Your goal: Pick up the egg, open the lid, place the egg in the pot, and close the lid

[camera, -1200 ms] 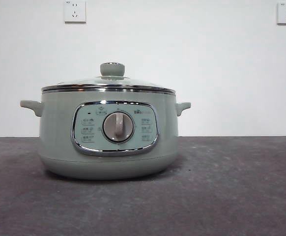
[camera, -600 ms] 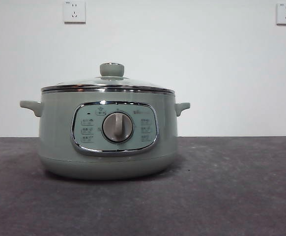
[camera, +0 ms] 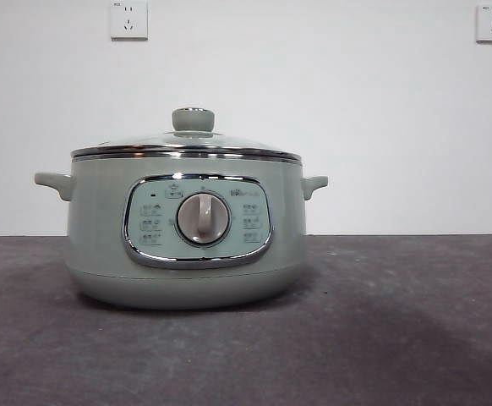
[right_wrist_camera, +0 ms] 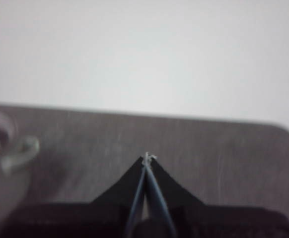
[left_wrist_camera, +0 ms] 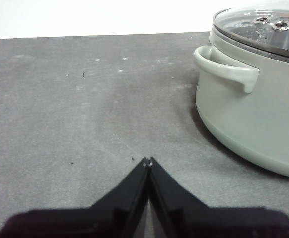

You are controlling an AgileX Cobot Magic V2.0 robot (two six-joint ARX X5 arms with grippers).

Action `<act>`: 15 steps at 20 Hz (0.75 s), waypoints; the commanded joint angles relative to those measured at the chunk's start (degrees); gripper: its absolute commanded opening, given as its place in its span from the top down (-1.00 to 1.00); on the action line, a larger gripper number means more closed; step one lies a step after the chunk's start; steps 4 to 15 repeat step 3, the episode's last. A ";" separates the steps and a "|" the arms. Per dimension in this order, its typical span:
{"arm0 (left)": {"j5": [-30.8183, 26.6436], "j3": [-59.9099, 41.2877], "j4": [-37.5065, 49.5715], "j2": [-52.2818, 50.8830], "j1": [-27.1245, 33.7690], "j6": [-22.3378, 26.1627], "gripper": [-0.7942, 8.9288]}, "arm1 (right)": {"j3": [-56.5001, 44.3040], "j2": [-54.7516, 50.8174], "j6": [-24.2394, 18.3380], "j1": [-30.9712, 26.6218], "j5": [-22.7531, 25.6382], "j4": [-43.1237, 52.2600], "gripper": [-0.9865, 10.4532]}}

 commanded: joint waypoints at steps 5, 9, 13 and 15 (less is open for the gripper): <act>-0.20 -0.57 0.63 0.04 0.20 -0.55 0.84 | -10.16 -5.46 2.08 -0.11 0.15 1.14 0.82; -0.20 -0.57 0.63 0.04 0.20 -0.55 0.84 | -10.16 -5.46 2.08 -0.11 0.15 1.14 0.82; -0.20 -0.57 0.63 0.04 0.20 -0.55 0.84 | -10.16 -5.46 2.08 -0.11 0.15 1.14 0.82; -0.20 -0.57 0.63 0.04 0.20 -0.55 0.84 | -10.16 -5.46 2.08 -0.11 0.15 1.14 0.82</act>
